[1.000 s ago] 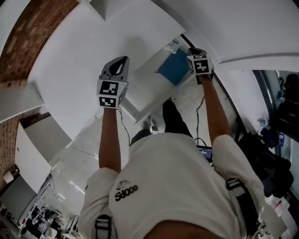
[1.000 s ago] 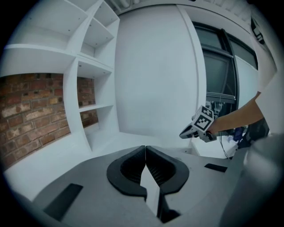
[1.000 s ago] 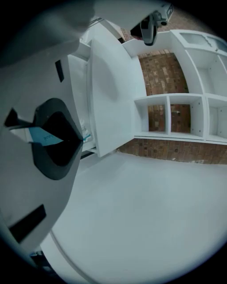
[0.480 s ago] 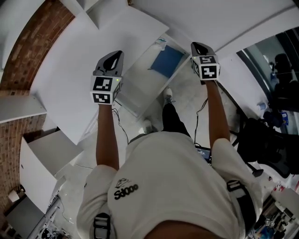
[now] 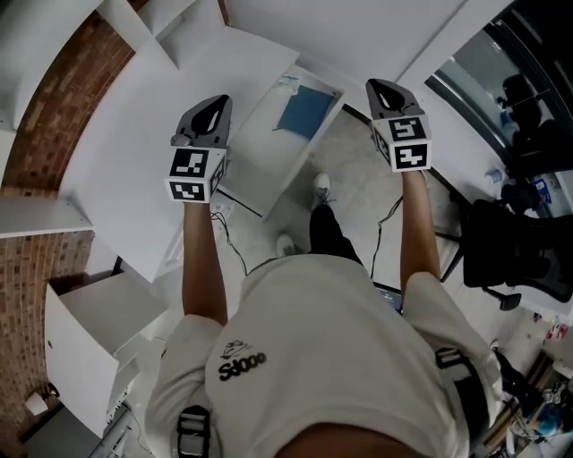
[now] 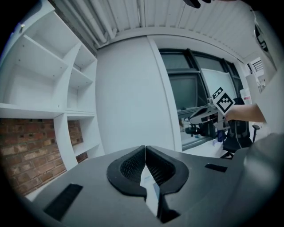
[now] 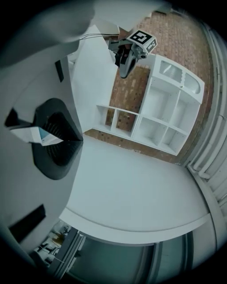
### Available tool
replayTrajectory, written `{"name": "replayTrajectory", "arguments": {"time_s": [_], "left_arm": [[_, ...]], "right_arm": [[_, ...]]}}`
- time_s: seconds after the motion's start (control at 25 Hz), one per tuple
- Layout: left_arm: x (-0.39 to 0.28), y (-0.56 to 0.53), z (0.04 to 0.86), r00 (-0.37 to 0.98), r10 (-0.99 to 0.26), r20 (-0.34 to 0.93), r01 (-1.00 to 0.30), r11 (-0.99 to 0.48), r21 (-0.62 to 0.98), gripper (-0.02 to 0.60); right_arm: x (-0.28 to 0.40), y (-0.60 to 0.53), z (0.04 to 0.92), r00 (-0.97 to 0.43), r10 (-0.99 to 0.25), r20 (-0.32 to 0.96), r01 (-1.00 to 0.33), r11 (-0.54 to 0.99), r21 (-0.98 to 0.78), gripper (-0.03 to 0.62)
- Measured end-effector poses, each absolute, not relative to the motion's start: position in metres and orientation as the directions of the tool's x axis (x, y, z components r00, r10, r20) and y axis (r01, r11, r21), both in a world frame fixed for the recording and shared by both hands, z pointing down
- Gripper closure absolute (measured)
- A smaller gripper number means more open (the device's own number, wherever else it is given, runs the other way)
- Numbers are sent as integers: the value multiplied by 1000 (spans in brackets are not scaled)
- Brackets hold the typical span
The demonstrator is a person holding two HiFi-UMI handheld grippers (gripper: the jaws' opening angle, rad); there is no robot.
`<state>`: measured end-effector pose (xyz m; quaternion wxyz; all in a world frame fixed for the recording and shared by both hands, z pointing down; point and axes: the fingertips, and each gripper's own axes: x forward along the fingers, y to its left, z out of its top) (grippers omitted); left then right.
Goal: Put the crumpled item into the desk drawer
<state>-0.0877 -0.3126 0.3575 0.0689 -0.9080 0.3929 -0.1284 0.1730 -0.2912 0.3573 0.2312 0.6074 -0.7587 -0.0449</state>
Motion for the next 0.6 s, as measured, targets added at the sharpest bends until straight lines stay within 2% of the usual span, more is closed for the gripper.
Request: {"name": "replayTrajectory", "arguments": {"time_s": [0.6], "left_arm": [[-96, -234, 306, 706, -699, 112, -643, -699, -313, 563]], "right_arm": [[143, -184, 298, -159, -971, 179, -903, 216, 370, 588]]}}
